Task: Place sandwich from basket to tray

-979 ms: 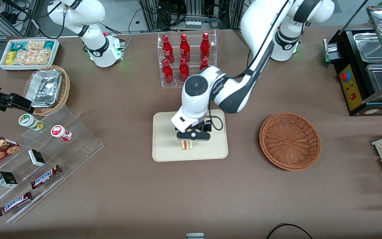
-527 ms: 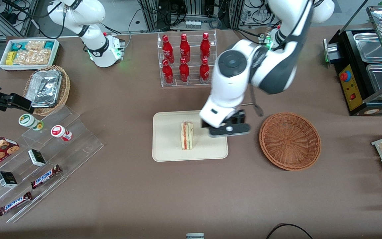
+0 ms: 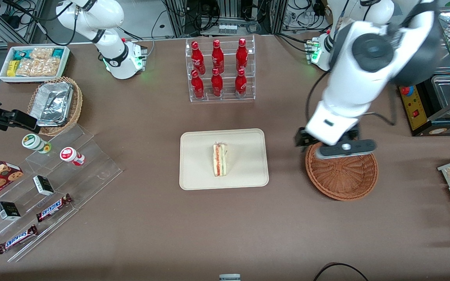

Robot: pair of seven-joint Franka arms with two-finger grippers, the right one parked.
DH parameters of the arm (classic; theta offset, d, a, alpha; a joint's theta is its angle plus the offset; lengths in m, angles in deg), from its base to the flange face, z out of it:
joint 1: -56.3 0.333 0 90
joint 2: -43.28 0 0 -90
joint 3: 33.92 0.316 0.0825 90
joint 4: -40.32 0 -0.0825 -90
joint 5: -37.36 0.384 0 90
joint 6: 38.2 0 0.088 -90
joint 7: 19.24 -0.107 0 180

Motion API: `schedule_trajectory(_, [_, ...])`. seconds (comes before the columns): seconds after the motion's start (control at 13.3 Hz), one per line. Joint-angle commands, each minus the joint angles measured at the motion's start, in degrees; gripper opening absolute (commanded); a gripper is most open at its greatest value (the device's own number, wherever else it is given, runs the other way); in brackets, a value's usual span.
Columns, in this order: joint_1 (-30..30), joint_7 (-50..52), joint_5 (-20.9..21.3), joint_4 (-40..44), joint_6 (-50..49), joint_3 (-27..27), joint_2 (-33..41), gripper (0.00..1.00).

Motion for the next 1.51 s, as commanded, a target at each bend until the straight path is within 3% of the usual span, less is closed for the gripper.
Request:
schedule_trajectory(0.0, [-0.8, -5.1, -2.2, -1.9, -2.0, 4.4, 3.1, 1.0])
schedule_trajectory(0.53, [-0.9, -12.5, -2.1, -1.7, -9.6, 11.2, 10.3, 1.0])
schedule_trajectory(0.75, [-0.6, -13.5, -1.6, -2.0, -10.9, 11.5, 12.1, 1.0])
schedule_trajectory(0.98, [6.4, -18.6, -2.2, -1.8, -12.5, 9.6, 12.2, 1.0])
schedule_trajectory(1.05, [11.4, -19.8, -2.2, -1.8, -12.8, 5.5, 12.3, 1.0])
schedule_trajectory(1.28, [30.7, -20.4, -2.2, -1.9, -14.2, -14.5, 14.0, 1.0])
schedule_trajectory(1.43, [41.3, -20.9, -2.2, -2.0, -15.1, -25.0, 14.5, 1.0])
